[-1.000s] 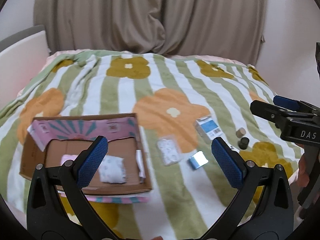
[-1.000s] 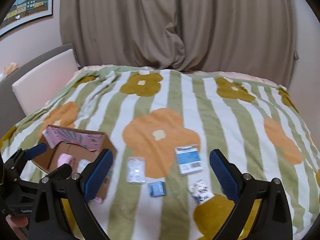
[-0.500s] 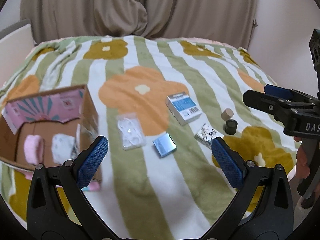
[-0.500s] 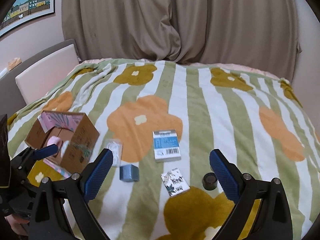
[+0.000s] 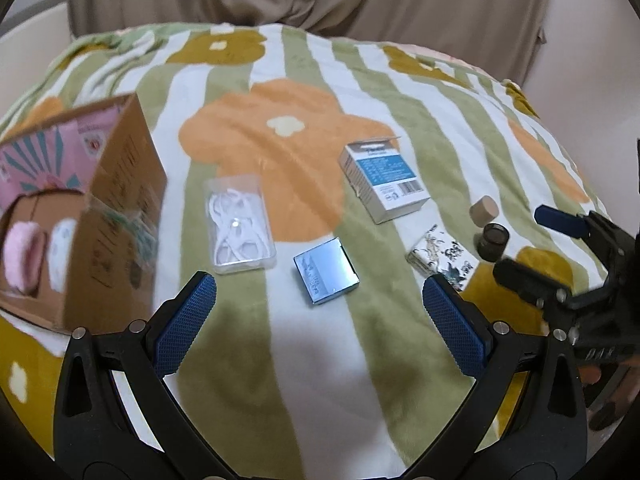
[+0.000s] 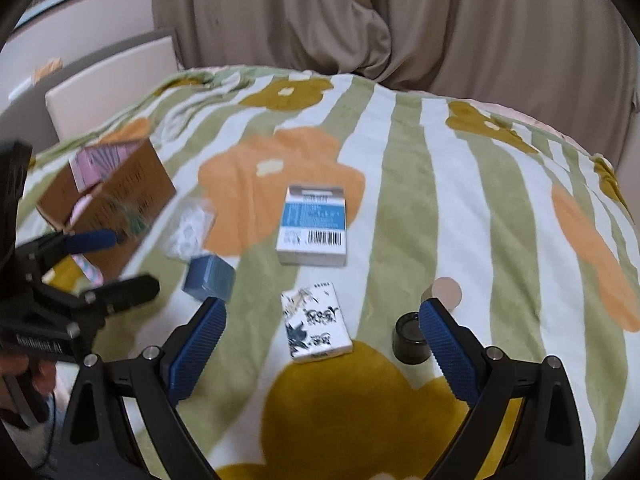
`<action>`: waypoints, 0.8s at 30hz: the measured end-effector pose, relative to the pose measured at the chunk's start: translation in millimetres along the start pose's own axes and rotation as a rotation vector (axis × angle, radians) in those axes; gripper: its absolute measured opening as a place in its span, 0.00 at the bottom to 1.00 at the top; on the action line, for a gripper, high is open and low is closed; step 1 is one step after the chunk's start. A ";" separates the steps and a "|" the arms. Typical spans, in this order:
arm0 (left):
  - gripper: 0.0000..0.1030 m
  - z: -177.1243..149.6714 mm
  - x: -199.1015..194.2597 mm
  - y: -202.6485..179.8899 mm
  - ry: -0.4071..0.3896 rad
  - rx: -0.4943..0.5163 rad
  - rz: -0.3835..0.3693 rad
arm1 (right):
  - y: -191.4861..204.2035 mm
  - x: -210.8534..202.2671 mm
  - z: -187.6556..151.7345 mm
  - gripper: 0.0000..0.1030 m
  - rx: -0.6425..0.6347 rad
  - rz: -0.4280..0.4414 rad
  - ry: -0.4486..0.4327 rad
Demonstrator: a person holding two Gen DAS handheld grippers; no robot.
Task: Organize objects
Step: 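Grasp the blue mirror case with the left tool while the right tool grasps the white tissue pack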
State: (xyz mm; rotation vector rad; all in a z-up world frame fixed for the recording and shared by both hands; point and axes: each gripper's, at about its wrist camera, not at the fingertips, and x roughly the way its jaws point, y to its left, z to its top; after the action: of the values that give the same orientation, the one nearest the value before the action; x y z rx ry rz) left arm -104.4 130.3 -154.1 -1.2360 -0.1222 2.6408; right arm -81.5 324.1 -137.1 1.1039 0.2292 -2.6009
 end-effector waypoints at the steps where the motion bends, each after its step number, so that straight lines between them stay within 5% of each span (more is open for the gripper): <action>1: 1.00 -0.9 6.2 1.3 0.010 -0.014 -0.002 | 0.5 2.9 -1.3 0.94 -0.014 -0.003 0.003; 12: 0.82 -7.7 53.3 4.4 0.079 -0.084 0.003 | 8.0 44.7 -17.1 0.93 -0.083 0.011 0.032; 24: 0.66 -8.8 76.6 6.7 0.090 -0.129 0.002 | 3.6 74.1 -30.6 0.73 -0.055 0.065 0.059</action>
State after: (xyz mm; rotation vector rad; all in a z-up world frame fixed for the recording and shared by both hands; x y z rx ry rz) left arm -146.3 141.6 -218.1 -1.3934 -0.2806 2.6096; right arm -108.4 312.8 -211.9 1.1509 0.2716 -2.4920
